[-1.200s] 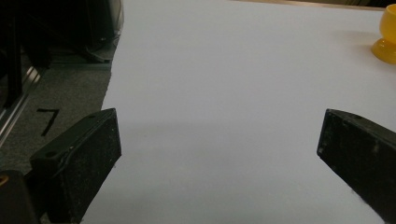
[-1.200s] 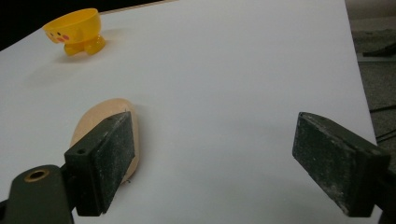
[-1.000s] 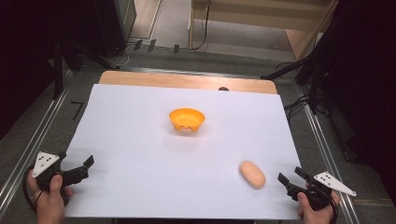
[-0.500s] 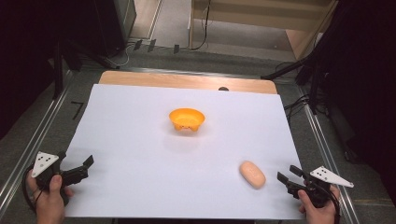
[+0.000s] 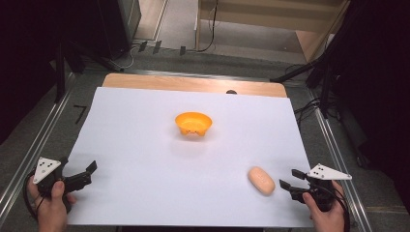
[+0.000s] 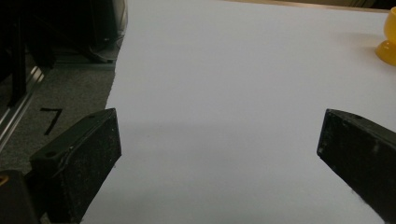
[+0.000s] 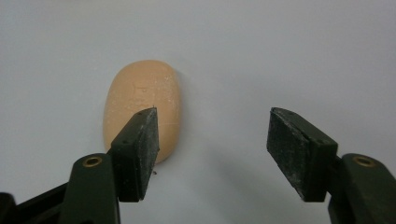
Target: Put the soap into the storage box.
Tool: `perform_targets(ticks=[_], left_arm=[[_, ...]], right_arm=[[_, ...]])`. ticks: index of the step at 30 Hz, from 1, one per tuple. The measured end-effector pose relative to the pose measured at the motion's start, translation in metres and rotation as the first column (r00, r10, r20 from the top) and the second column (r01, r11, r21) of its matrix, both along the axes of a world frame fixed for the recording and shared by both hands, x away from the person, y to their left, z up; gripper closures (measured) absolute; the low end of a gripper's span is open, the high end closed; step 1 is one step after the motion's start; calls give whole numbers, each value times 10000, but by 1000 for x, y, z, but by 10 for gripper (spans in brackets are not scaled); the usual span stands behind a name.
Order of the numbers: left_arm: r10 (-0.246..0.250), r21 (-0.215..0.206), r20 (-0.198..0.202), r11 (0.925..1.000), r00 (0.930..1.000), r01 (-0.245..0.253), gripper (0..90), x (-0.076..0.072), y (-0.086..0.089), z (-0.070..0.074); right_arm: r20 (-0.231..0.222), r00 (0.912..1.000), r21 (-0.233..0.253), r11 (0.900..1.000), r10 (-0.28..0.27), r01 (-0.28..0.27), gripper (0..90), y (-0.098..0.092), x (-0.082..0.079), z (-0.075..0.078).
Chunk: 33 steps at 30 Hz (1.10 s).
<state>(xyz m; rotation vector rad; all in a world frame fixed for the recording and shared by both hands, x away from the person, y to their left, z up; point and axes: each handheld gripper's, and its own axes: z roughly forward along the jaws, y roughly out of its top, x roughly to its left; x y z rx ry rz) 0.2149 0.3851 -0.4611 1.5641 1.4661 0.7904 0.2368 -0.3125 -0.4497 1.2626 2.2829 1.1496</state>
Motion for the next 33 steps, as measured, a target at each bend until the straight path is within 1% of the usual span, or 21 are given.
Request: perform_targets(ticks=[2, 5, 6, 7, 9, 10, 11, 12, 13, 14, 15, 16, 18, 20, 21, 23, 27, 28, 30, 32, 33], left_arm=[[-6, 7, -4, 10000, 10000, 6, 5, 0, 0, 0], [20, -20, 14, 10000, 10000, -20, 5, 0, 0, 0], [22, -27, 9, 10000, 10000, -22, 5, 0, 0, 0], [13, -16, 4, 10000, 10000, -13, 5, 0, 0, 0], [-4, 15, -7, 10000, 10000, 4, 5, 0, 0, 0], [-9, 24, -19, 10000, 10000, 9, 4, 0, 0, 0], [-25, 27, -19, 10000, 10000, 25, 5, 0, 0, 0], [-26, 26, -21, 10000, 10000, 26, 5, 0, 0, 0], [-18, 20, -17, 10000, 10000, 18, 5, 0, 0, 0], [-11, 19, -19, 10000, 10000, 11, 5, 0, 0, 0], [-6, 16, -12, 10000, 10000, 6, 5, 0, 0, 0], [-6, 16, -12, 10000, 10000, 6, 5, 0, 0, 0], [1, 5, 1, 10000, 10000, -1, 5, 0, 0, 0], [-10, 15, -4, 10000, 10000, 10, 5, 0, 0, 0], [-9, 37, -22, 10000, 10000, 9, 5, 1, 0, 0], [-10, 35, -51, 10000, 10000, 11, 5, 1, 0, 0], [-11, 47, -67, 10000, 10000, 11, 5, 1, 0, 0], [-7, 58, -67, 10000, 10000, 7, 5, 1, 0, 0], [-17, 47, -50, 10000, 10000, 17, 4, 1, 0, 0], [-29, 25, -30, 10000, 10000, 29, 5, 1, 0, 0], [-33, 20, -32, 10000, 10000, 33, 5, 1, 0, 0]], right_arm=[[-408, 9992, 30, 10000, 20, -19, 355, 1, 2, 3], [-540, 9985, -146, 9999, 10, -18, 353, 3, 3, 6], [-745, 9971, -41, 9999, 159, -162, 327, 5, 5, 9], [-811, 9966, -100, 9998, 168, -177, 297, 6, 6, 11], [-879, 9960, -133, 9998, 157, -169, 283, 7, 6, 11], [-1014, 9947, -241, 9995, 191, -216, 274, 9, 8, 12], [-1347, 9904, -484, 9982, 298, -366, 242, 13, 11, 13], [-1507, 9881, -573, 9975, 313, -404, 236, 15, 12, 13], [-1507, 9881, -573, 9975, 313, -404, 236, 15, 12, 13], [-1709, 9846, -734, 9961, 362, -494, 206, 18, 13, 13], [-2061, 9774, -1127, 9911, 466, -710, 151, 25, 16, 12], [-2150, 9752, -1233, 9891, 526, -806, 137, 27, 17, 11], [-2365, 9697, -1419, 9851, 615, -971, 136, 33, 20, 9], [-2456, 9678, -1533, 9837, 548, -945, 136, 35, 21, 9], [-2643, 9627, -1737, 9791, 573, -1060, 135, 40, 24, 7], [-2803, 9582, -1778, 9779, 569, -1101, 134, 45, 26, 6], [-3022, 9505, -2011, 9699, 719, -1373, 130, 55, 30, 4], [-3025, 9500, -2135, 9660, 767, -1460, 129, 57, 32, 3], [-3003, 9507, -2213, 9638, 777, -1486, 129, 60, 33, 2], [-3216, 9439, -2316, 9603, 755, -1558, 130, 65, 34, 1], [-3205, 9443, -2683, 9488, 752, -1666, 135, 71, 35, 0]])
